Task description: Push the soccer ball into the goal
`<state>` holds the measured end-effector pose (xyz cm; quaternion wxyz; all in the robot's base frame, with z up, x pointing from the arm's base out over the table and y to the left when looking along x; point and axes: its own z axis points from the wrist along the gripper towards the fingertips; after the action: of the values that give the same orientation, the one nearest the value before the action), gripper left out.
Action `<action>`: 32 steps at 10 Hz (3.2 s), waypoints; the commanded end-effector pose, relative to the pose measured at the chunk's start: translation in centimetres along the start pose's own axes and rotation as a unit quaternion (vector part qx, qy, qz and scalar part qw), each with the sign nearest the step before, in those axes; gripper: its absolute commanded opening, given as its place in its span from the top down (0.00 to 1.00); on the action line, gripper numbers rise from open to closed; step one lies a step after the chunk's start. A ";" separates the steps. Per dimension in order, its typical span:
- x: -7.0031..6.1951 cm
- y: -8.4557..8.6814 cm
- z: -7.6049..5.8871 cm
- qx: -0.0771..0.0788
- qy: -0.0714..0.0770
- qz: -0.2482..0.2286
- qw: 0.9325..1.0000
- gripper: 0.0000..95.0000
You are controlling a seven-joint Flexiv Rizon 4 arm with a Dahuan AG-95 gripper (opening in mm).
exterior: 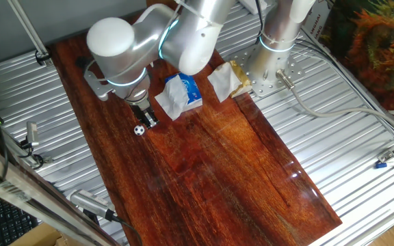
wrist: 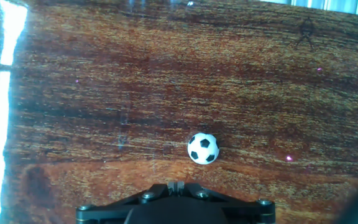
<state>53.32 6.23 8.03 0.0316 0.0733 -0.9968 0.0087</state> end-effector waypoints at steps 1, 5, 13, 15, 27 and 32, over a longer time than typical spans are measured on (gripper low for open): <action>-0.2 0.0 0.0 0.001 0.000 -0.001 1.000 1.00; -4.5 -2.5 -1.0 0.014 -0.030 -0.014 0.999 1.00; -9.2 -3.0 0.9 0.013 -0.076 -0.006 0.997 1.00; -10.0 -3.2 0.9 0.013 -0.078 -0.007 0.997 1.00; -9.9 -2.9 4.4 0.005 -0.048 -0.005 0.999 1.00; -8.5 -2.5 5.2 -0.006 0.006 0.001 1.000 1.00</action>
<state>62.01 4.95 2.28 0.0363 0.0735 -0.9966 0.0029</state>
